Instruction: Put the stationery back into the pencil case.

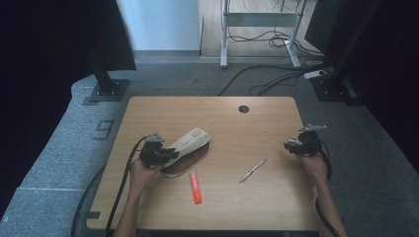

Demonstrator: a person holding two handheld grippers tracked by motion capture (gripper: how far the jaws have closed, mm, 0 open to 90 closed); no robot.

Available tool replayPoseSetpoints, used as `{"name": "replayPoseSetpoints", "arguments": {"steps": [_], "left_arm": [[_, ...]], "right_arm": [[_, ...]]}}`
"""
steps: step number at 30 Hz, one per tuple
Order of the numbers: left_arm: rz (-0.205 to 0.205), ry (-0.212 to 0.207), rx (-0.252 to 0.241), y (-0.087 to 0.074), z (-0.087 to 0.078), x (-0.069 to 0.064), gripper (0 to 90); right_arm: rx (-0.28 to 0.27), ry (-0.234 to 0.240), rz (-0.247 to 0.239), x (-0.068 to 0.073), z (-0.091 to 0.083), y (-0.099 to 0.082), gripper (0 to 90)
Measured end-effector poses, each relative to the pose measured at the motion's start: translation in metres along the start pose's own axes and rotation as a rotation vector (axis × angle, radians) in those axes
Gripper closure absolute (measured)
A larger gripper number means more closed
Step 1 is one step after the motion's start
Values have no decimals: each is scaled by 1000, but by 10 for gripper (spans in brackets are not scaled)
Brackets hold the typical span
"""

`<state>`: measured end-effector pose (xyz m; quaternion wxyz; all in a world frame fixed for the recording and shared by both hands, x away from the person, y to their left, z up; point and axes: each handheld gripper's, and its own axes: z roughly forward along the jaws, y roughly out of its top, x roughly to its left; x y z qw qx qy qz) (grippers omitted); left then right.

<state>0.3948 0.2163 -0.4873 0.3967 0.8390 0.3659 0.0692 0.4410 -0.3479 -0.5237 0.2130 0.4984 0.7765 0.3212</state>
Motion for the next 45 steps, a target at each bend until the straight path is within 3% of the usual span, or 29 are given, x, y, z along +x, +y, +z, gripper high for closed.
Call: {"name": "replayPoseSetpoints", "arguments": {"steps": [16,31,45], "left_arm": [[1,-2,2,0,1,0,756],[8,-5,14,0,4,-1,752],[12,1,19,1,4,-2,751]], "right_arm": [[30,-26,39,-21,15,5,332],[35,12,66,-29,32,3,399],[56,67,17,-15,22,-2,569]]}}
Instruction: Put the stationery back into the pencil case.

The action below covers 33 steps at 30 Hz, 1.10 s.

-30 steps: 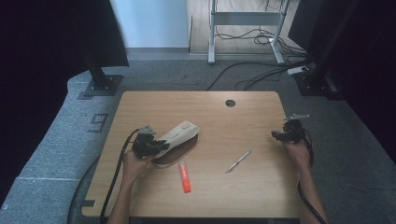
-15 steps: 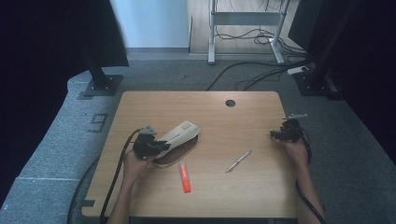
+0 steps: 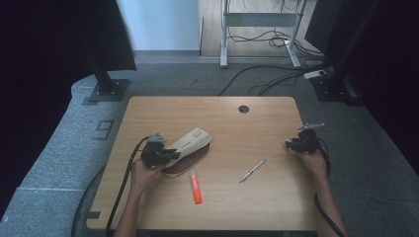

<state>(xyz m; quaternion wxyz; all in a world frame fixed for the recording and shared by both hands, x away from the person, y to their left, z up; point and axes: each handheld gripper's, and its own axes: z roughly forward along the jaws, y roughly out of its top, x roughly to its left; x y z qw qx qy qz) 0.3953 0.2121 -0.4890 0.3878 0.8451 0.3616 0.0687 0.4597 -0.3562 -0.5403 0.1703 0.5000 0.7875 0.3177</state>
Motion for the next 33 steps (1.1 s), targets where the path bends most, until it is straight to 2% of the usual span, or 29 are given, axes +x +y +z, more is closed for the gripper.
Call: {"name": "replayPoseSetpoints", "arguments": {"steps": [4,10,23,33], "left_arm": [[0,1,-1,0,0,0,751],[2,2,-1,0,0,-1,750],[7,3,-1,0,0,-1,747],[1,5,-12,1,-2,0,749]], "right_arm": [[9,12,-8,6,-1,0,628],[18,5,-3,8,-2,0,704],[28,-16,7,12,-2,1,718],[-3,-9,-14,22,-22,7,718]]}}
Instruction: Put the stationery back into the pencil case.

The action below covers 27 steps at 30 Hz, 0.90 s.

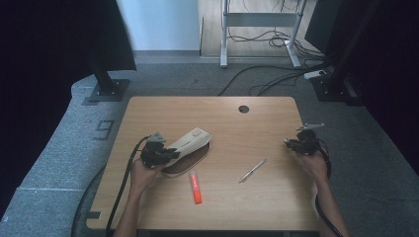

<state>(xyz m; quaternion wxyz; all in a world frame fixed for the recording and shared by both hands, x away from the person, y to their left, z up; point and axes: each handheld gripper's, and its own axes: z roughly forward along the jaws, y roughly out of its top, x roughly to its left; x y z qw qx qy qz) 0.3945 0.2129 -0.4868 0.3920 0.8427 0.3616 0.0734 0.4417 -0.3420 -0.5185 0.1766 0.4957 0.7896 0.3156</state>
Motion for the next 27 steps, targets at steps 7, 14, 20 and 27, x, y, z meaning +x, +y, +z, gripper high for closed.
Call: {"name": "replayPoseSetpoints", "arguments": {"steps": [7,14,20,27], "left_arm": [[-7,4,-9,0,-1,-1,753],[-4,10,-14,1,-2,-1,760],[-3,10,-17,1,-3,-2,761],[-4,8,-19,1,-4,-1,761]], "right_arm": [[-18,19,-16,6,-10,3,717],[-33,49,-44,19,-17,6,717],[-42,82,-73,33,-17,11,717],[-50,121,-108,53,-12,20,717]]}}
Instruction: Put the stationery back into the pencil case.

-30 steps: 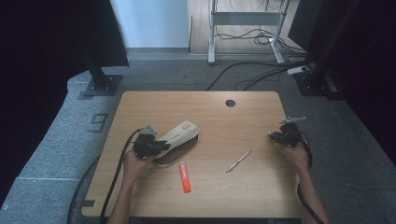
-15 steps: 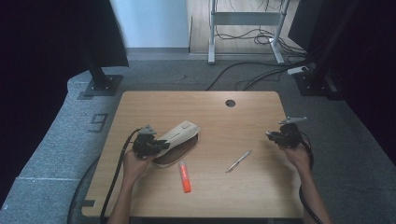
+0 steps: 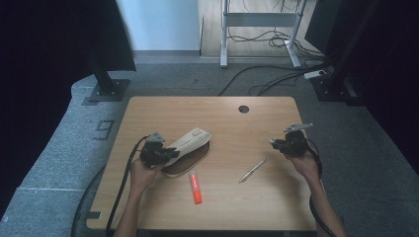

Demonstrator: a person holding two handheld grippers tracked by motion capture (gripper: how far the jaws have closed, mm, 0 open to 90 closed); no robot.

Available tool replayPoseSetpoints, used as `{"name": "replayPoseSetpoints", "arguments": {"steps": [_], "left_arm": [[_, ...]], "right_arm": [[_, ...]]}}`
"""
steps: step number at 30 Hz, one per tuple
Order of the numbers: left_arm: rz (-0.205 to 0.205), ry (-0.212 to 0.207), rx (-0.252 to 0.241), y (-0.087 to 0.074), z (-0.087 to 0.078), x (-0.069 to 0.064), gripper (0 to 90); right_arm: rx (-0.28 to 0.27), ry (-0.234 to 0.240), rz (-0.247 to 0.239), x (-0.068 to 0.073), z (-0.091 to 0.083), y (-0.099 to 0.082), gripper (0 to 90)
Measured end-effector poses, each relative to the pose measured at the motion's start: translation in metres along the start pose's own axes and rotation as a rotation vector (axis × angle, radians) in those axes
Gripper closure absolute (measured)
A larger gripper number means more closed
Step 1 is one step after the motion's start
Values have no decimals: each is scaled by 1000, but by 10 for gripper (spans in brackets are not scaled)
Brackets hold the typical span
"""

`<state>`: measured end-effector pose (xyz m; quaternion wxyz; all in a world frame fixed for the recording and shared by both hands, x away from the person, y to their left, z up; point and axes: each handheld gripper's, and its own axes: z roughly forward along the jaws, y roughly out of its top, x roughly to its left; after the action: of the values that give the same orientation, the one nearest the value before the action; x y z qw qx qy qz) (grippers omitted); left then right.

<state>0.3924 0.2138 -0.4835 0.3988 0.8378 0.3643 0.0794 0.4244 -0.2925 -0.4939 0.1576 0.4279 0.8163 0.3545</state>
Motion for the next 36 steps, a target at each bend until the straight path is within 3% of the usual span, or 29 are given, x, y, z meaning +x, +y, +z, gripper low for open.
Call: {"name": "replayPoseSetpoints", "arguments": {"steps": [19,36], "left_arm": [[-2,-10,-2,0,-1,-1,759],[0,-12,-5,0,-2,-1,757]], "right_arm": [[-12,93,-50,33,22,18,717],[-14,164,-104,71,48,40,717]]}}
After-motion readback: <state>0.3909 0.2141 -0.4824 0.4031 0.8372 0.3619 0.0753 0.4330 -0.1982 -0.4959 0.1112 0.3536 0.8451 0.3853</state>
